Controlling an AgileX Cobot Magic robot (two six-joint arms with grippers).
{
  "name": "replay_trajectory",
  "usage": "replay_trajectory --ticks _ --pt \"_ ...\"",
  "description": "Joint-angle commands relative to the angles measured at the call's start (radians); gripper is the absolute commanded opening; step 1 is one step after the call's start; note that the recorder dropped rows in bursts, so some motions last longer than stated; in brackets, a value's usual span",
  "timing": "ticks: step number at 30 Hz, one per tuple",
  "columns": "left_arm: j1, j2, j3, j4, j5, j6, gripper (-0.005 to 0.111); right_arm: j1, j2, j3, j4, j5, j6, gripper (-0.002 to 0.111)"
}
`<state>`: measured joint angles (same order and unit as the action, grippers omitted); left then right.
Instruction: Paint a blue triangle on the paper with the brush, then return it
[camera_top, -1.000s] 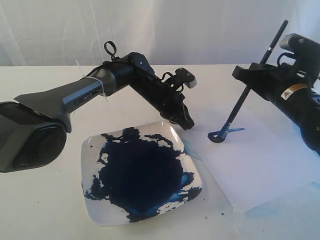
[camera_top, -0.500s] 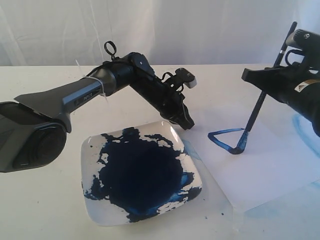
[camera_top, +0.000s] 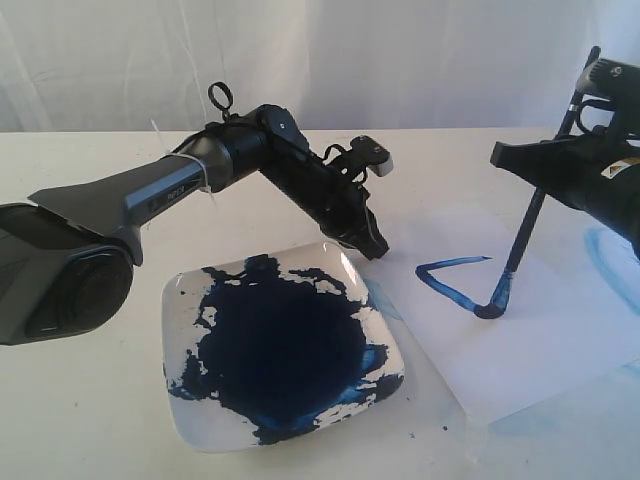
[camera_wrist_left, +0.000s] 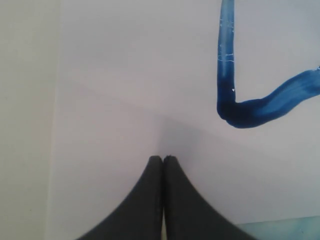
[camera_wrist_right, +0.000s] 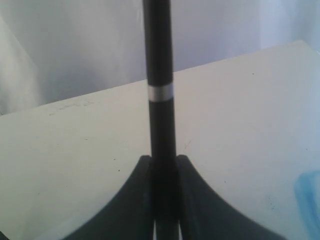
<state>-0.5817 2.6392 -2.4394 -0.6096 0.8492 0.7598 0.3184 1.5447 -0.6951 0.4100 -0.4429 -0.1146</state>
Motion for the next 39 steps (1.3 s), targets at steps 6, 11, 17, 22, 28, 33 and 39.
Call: replay_trajectory --ticks 6,11,17,22,28,33,39 --pt "-0.002 0.006 -0.004 -0.011 0.022 -0.002 0.000 0.000 -0.007 -0.001 0.008 0.031 -0.023 0.000" --pt "-0.002 0.006 -0.004 -0.011 0.026 -0.002 0.000 0.000 -0.007 -0.001 0.008 0.031 -0.023 0.000" --pt "-0.002 0.006 -0.004 -0.011 0.031 -0.002 0.000 0.000 -0.007 -0.001 0.008 0.038 -0.023 0.000" --pt "-0.002 0.006 -0.004 -0.011 0.033 -0.002 0.000 0.000 -0.007 -0.001 0.008 0.045 -0.024 0.000" --pt "-0.002 0.006 -0.004 -0.011 0.033 -0.002 0.000 0.000 -0.016 0.001 0.064 0.046 -0.099 0.000" --pt "-0.002 0.006 -0.004 -0.011 0.031 -0.002 0.000 0.000 -0.052 0.014 0.090 0.043 -0.143 0.000" --pt "-0.002 0.006 -0.004 -0.011 0.031 -0.002 0.000 0.000 -0.087 0.021 0.094 0.032 -0.143 0.000"
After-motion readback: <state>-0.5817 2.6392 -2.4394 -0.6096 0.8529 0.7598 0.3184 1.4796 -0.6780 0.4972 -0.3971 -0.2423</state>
